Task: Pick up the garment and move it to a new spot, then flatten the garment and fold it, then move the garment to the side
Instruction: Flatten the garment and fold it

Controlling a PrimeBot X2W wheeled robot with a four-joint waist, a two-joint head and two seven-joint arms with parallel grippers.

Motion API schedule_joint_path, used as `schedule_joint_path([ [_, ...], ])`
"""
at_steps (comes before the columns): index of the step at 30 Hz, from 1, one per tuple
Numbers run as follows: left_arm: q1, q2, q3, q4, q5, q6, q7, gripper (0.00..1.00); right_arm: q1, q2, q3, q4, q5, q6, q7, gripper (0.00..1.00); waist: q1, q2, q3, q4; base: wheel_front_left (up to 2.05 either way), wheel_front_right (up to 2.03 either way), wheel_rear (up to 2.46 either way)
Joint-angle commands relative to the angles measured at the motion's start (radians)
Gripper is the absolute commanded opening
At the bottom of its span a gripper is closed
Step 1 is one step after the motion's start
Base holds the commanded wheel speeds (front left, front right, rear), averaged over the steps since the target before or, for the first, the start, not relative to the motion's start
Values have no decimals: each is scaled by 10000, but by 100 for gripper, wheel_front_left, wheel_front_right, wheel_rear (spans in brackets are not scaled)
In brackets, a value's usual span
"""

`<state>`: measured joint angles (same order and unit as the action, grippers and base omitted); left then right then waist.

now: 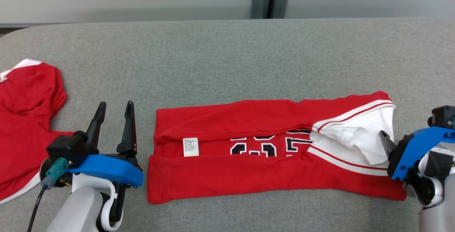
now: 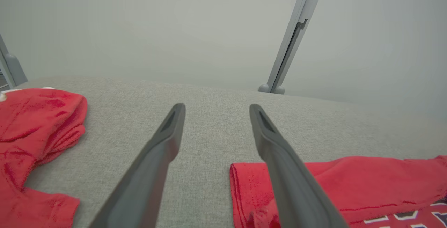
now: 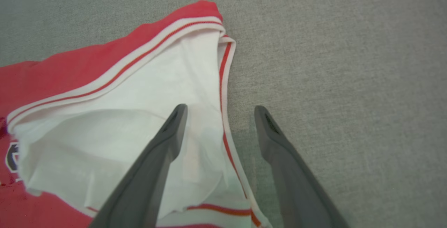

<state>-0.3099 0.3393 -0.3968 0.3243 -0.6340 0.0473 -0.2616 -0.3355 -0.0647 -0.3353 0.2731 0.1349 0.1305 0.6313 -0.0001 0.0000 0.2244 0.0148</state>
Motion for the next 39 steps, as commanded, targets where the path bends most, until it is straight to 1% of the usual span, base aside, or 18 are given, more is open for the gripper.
schedule_joint_path([
  [1, 32, -18, 43, 29, 70, -21, -43, 100, -179, 42, -41, 171, -170, 5, -124, 100, 1, 0, 48, 60, 0, 0, 0],
  [4, -1, 83, -52, 157, 272, -16, -43, 100, -381, 79, -83, 818, -423, 5, -382, 100, 1, 0, 116, 142, 0, 0, 0],
  [7, -149, 68, -117, 259, 364, -28, -44, 100, -558, 116, -88, 1410, -509, 5, -538, 100, 1, 0, 165, 279, 0, 0, 0],
  [11, -196, 30, -87, 352, 361, -74, -44, 100, -576, 178, 258, 2038, -661, 16, -444, 100, 1, 0, 177, 358, 0, 0, 0],
  [12, -181, 15, -85, 370, 368, -87, -44, 100, -556, 210, 379, 2181, -624, 18, -309, 75, 1, 0, 178, 368, 0, 0, 0],
  [13, -168, 8, -77, 385, 373, -91, -45, 100, -558, 232, 454, 2275, -585, 19, -281, 14, 1, 0, 176, 371, 0, 0, 0],
  [14, -149, -10, -61, 401, 359, -108, -45, 100, -569, 253, 540, 2332, -561, 25, -301, 0, 1, 0, 170, 370, 0, 0, 0],
  [16, -89, -73, -56, 418, 360, -91, -45, 100, -528, 237, 577, 2333, -569, 22, -381, 0, 1, 0, 121, 365, 0, 0, 0],
  [19, 36, -120, -86, 470, 355, -100, -45, 100, -403, 8, 458, 2038, -474, 15, -503, 0, 1, 0, -19, 328, 0, 0, 0],
  [24, 262, -89, 38, 483, 295, -118, -45, 100, -208, -618, 66, 1003, -577, 2, -481, 0, 1, 0, -303, 148, 0, 0, 0],
  [26, 387, -105, 87, 433, 305, -56, -45, 100, -58, -890, -132, 524, -635, 4, -434, 0, 1, 0, -432, 79, 0, 0, 0],
  [31, 691, -116, 152, 424, 298, -98, -46, 100, 337, -1531, -781, -564, -785, 4, -58, 0, 1, 0, -763, -27, 0, 0, 0],
  [33, 830, -176, 124, 350, 323, -24, -46, 100, 504, -1688, -958, -915, -893, 4, 145, 0, 1, 0, -893, -47, 0, 0, 0],
  [36, 991, -164, 118, 268, 304, 31, -46, 100, 636, -1702, -1016, -1356, -931, 4, 452, 0, 1, 0, -1036, -71, 0, 0, 0],
  [39, 1095, -194, 84, 219, 287, 53, -46, 100, 789, -1503, -731, -1684, -865, 4, 684, 0, 1, 0, -1161, -42, 0, 0, 0],
])
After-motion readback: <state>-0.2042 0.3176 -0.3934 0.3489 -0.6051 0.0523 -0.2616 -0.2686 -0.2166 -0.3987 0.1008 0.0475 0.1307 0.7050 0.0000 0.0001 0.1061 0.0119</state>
